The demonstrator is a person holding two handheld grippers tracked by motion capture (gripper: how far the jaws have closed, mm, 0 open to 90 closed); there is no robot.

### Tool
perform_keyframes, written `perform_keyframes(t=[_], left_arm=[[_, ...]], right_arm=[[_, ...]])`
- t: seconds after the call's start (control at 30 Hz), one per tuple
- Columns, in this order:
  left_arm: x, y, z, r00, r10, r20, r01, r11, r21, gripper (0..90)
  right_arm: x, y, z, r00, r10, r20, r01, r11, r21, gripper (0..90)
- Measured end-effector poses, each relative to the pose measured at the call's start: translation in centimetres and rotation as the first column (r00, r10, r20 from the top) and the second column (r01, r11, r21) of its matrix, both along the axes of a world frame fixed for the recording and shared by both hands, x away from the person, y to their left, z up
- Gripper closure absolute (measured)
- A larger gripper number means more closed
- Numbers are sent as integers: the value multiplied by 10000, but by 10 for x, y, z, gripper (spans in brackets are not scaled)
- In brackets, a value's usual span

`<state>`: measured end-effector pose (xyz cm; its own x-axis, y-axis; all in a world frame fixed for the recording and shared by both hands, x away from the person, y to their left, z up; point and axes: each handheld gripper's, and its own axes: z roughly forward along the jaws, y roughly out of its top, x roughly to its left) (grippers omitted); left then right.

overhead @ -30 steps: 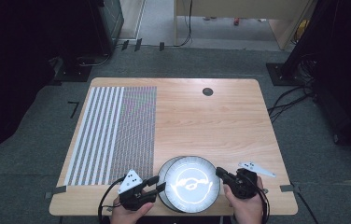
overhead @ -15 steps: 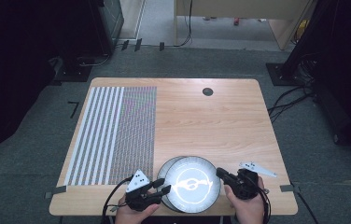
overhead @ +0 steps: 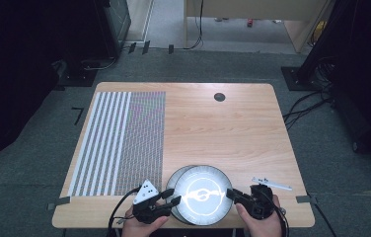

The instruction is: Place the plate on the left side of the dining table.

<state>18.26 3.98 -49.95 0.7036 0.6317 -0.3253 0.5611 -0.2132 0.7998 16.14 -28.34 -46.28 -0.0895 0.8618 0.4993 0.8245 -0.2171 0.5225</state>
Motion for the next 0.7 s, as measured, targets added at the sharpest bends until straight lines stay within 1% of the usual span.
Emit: perform_keyframes(t=[0.03, 0.1, 0.23, 0.33, 0.4, 0.57, 0.7], left_arm=[[0, 0, 0, 10000, -6, 1, 6, 10000, -6, 581], [0, 0, 0, 10000, 2, 5, -2, 10000, -5, 580], [0, 0, 0, 10000, 33, 15, -33, 10000, -12, 583], [1, 0, -1, 10000, 74, 29, -74, 10000, -32, 585], [1, 0, -1, 10000, 82, 32, -82, 9999, -63, 588], [1, 0, -1, 9999, 152, 52, -152, 9999, -43, 588], [2, 0, -1, 9999, 164, 23, -164, 9998, -73, 587]], right_arm=[[-1, 1, -1, 9999, -100, -117, 100, 9999, 6, 763], [-3, 1, -2, 9992, -176, -347, 184, 9996, 224, 774], [-5, 3, -2, 9989, -389, -278, 395, 9990, 206, 785], [-5, 4, -5, 9967, -768, -254, 780, 9957, 504, 802], [-5, 2, -6, 9943, -1044, -219, 1058, 9915, 761, 813], [-4, 4, -8, 9877, -1563, 31, 1553, 9834, 942, 836], [-2, 2, -11, 9816, -1911, -3, 1891, 9714, 1437, 844]])
